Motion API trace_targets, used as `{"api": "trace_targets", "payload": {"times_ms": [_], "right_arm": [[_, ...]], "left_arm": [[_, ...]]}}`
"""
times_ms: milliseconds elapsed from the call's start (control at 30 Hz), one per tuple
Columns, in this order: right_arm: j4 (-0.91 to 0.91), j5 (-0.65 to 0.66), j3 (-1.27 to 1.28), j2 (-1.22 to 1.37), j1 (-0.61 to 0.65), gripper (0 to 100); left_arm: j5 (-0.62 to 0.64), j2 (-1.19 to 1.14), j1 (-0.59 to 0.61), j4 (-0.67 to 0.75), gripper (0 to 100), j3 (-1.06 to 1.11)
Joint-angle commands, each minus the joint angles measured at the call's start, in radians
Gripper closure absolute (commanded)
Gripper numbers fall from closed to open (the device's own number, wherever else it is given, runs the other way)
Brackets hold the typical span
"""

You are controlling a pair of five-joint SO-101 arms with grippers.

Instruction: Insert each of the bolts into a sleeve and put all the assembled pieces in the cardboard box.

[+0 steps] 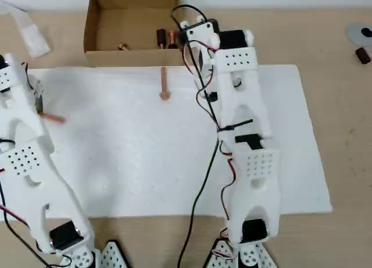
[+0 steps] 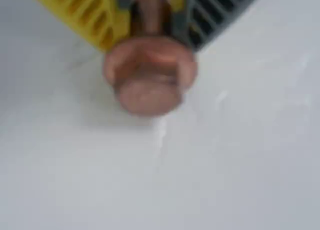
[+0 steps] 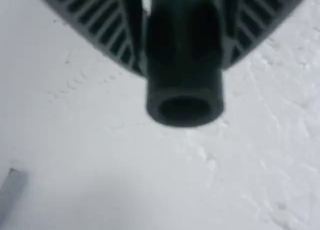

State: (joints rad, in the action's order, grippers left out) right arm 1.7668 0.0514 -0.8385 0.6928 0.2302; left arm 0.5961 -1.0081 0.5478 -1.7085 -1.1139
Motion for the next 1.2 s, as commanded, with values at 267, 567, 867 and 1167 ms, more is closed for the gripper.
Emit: {"api": "trace_targets", "payload": {"times_ms": [267,567,867,1167], "right_arm": [[0.021,-0.008,-0.151,-0.355,0.269,98.8],[0.021,-0.006,-0.166,-0.733,0.318,98.8],[0.021,-0.008,-0.102,-1.015,0.318,98.8],[-0.032,-0.150,0.513,-1.368,0.317,98.8]], "left_arm": [[-0.433,0.526,-0.221,-0.048,100,-0.150],[-0.460,0.980,-0.310,-0.046,99,0.307],[-0.482,1.415,-0.486,-0.041,99,0.494],[-0.483,1.521,-0.540,0.051,99,0.500]]}}
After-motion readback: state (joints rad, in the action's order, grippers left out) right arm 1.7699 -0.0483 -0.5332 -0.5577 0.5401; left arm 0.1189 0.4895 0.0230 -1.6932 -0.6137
